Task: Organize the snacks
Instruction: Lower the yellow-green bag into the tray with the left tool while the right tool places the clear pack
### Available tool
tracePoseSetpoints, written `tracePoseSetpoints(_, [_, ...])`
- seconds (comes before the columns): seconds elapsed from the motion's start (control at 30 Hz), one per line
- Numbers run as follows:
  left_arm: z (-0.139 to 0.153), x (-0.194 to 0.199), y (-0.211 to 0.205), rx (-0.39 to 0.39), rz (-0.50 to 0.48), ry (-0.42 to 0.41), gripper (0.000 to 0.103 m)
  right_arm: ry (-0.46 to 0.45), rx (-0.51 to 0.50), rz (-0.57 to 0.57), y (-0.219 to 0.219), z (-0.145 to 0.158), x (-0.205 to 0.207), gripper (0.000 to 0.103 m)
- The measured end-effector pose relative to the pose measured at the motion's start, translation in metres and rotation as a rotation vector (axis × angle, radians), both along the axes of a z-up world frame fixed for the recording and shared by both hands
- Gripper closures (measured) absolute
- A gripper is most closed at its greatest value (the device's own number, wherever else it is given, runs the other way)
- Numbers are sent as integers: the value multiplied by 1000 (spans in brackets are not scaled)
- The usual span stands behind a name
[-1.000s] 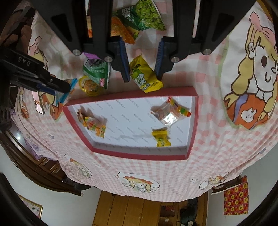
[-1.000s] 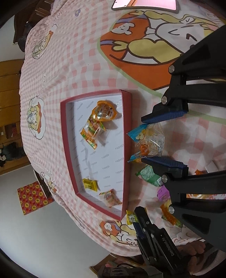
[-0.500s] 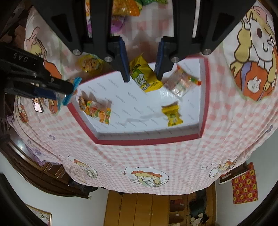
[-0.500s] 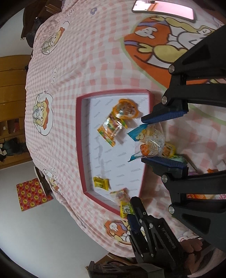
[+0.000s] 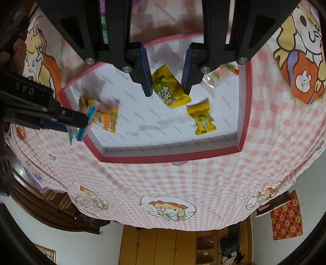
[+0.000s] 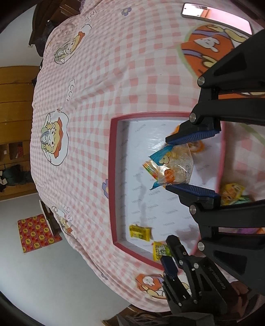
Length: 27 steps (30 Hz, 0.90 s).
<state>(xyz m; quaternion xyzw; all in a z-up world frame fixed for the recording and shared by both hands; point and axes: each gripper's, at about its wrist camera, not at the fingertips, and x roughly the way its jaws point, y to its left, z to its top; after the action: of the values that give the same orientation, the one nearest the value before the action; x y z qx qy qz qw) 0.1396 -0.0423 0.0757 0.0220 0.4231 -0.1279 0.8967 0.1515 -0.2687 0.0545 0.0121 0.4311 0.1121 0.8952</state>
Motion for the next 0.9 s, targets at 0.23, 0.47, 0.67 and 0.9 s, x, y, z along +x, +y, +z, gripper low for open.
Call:
tracePoseSetpoints(0.23, [-7, 14, 3, 0, 13, 15, 74, 7, 1, -17, 1, -6, 30, 64])
tracePoseSetpoints(0.47, [-18, 27, 9, -1, 30, 37, 73, 24, -3, -38, -2, -16, 52, 64])
tracePoseSetpoints(0.67, [-27, 35, 9, -9, 38, 49, 73, 25, -7, -51, -3, -25, 65, 64])
tracePoseSetpoints(0.9, [-28, 39, 7, 15, 40, 21, 73, 23, -16, -49, -4, -37, 72, 64])
